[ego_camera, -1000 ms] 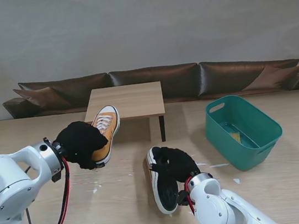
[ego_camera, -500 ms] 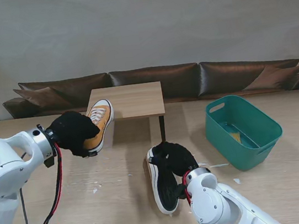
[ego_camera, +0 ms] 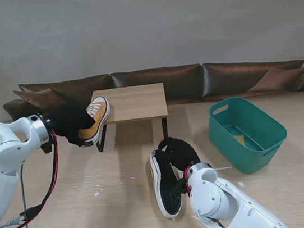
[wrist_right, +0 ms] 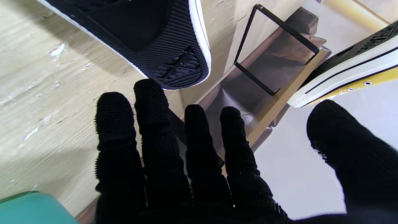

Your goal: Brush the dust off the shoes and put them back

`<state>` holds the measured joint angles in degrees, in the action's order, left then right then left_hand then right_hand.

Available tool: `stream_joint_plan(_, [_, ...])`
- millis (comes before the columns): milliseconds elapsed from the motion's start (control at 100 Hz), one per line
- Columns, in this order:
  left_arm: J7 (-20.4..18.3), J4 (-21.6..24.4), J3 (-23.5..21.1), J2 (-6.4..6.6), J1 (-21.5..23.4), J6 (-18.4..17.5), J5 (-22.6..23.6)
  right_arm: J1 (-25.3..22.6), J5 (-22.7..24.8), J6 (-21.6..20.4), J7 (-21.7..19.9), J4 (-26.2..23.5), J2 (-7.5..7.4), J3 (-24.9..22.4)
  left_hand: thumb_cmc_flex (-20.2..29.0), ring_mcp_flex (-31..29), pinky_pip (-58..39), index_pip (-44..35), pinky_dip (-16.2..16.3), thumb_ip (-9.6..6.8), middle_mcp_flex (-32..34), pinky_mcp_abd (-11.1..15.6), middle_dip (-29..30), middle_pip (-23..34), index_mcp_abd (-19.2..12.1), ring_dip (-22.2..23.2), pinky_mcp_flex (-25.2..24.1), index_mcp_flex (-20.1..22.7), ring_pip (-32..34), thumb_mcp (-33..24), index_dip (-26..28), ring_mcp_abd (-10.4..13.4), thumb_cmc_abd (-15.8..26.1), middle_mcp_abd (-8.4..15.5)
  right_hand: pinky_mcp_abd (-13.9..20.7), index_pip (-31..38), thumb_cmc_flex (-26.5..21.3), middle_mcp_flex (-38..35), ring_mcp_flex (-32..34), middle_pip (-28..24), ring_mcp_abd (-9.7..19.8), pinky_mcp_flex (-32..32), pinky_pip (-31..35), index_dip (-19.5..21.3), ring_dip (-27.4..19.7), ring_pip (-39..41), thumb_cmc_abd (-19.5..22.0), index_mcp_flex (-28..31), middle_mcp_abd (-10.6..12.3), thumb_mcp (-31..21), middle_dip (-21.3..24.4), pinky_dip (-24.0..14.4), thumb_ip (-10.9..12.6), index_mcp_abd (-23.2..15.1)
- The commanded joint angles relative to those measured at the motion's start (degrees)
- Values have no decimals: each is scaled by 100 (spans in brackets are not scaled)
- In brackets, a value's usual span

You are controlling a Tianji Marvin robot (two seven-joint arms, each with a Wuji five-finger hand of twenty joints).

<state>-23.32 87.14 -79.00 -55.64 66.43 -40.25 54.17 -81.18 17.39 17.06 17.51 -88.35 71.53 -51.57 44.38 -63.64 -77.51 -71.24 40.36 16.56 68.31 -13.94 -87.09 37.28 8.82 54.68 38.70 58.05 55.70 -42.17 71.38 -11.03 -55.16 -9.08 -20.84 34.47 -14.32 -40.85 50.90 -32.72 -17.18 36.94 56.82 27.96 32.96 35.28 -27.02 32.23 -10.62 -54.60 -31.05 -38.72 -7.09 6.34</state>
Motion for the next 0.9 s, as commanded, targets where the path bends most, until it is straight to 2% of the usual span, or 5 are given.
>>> stream_joint_plan(0, [6,-135,35,-9,-227,-13,-42,61,-52,26,-21,108,83,18,1274,140,3,-2554,81,-529,36,1,-8,58,499,-15,-100,553,65,-949,794,-23,667,516,-98,69,117,-119,-27,-52,-78,-1785,119,-91,8,75,105,-227,-121,-90,90,29,162,66])
stream_joint_plan(200, [424,-1033,489,-35,-841,-223,-20,212,-265,-8,73,395,168,57,1317,150,-8,-2546,66,-527,42,0,17,57,518,-28,-116,565,69,-918,784,-41,629,506,-109,65,116,-127,-32,-50,-104,-1806,109,-95,10,79,124,-225,-143,-107,90,23,159,93])
stream_joint_plan(510, [1109,-1972,1037,-74,-1439,-392,245,302,-381,-81,121,513,204,26,1274,166,-50,-2533,50,-519,43,-52,102,11,493,-60,-108,586,56,-866,768,-70,612,494,-113,61,127,-154,-25,-51,-108,-1826,98,-101,13,89,150,-217,-164,-119,90,9,155,104])
stream_joint_plan(680, [1502,-2441,1385,-114,-1698,-315,284,314,-433,-102,133,530,213,3,1214,228,-78,-2467,4,-494,-29,-145,237,-116,410,-130,-152,517,18,-896,747,-122,500,441,-115,59,125,-167,-14,-47,-107,-1825,92,-104,11,88,159,-215,-163,-125,91,0,157,106])
stream_joint_plan(890, [1886,-2776,1690,-144,-1862,-86,379,377,-533,-102,151,630,243,-7,1171,439,-13,-2269,-89,-479,-239,-205,539,-423,290,-295,-312,266,-156,-784,717,-224,518,309,-119,59,124,-180,-6,-44,-125,-1833,84,-106,13,92,171,-216,-166,-132,92,-6,157,113])
